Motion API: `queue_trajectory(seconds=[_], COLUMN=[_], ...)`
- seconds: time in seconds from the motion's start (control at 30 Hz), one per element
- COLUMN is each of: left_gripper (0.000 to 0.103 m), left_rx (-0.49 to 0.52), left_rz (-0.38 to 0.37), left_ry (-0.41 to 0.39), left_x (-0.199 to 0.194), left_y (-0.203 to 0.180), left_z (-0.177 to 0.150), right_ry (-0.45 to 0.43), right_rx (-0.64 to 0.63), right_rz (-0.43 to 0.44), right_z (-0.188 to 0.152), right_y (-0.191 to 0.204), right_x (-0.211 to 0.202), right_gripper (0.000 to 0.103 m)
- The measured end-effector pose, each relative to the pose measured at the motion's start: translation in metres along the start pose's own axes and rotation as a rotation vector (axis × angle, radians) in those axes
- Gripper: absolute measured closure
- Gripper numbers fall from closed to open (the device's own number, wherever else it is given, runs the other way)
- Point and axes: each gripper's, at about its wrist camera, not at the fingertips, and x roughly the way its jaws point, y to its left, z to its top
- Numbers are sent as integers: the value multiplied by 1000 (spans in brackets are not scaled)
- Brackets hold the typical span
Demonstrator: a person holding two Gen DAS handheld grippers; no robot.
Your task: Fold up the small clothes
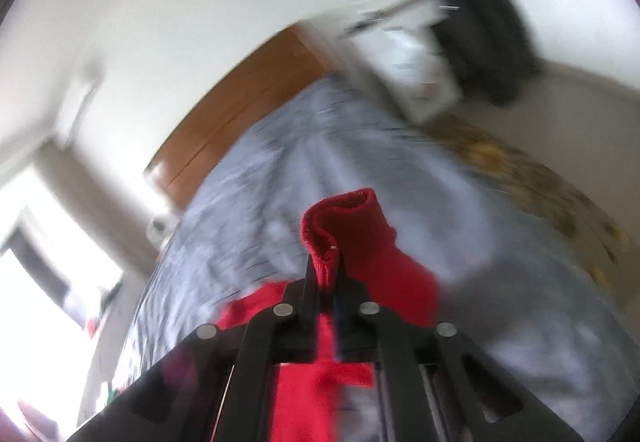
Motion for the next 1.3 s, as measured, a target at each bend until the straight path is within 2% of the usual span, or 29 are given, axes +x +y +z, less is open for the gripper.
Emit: queue_trajectory(seconds=[0.13,0.17,0.27,0.3,0.33,0.37,0.5,0.6,0.67,0.73,0.9,1.03,1.13,1.2,1.3], left_gripper=[22,22,20,18,15,15,12,10,9,6,2,1,1,1,1], left_rx=[8,8,-3,-3,-1,2,12,14,17,22,39,42,45,49,56], left_rz=[22,27,25,27,31,36,49,56,59,66,89,96,99,104,112], left_ry=[0,0,6,7,6,6,10,12,13,15,28,28,29,28,26], left_x=[0,1,2,3,3,3,4,5,6,7,12,13,14,15,16], left_y=[2,3,5,5,5,4,1,-1,-2,-3,-7,-8,-8,-9,-10], left_z=[1,1,1,1,1,1,-1,-2,-3,-3,-6,-7,-9,-9,-9], right_ry=[100,135,230,274,339,406,503,506,479,432,328,256,191,179,211], right_rx=[-199,-251,-306,-299,-285,-266,-229,-298,-356,-399,-421,-336,-269,-205,-74], right_rz=[61,73,113,137,159,160,227,251,238,201,0,-183,-271,-305,-325], right_z=[-35,-53,-107,-126,-145,-165,-230,-251,-254,-250,-216,-180,-161,-156,-165], right_y=[104,131,177,181,184,190,194,187,171,140,53,-19,-60,-84,-123], right_x=[64,86,136,152,170,186,193,162,135,103,42,20,8,7,14], right_gripper=[98,98,96,90,59,23,21,21,21,21,20,20,18,13,12])
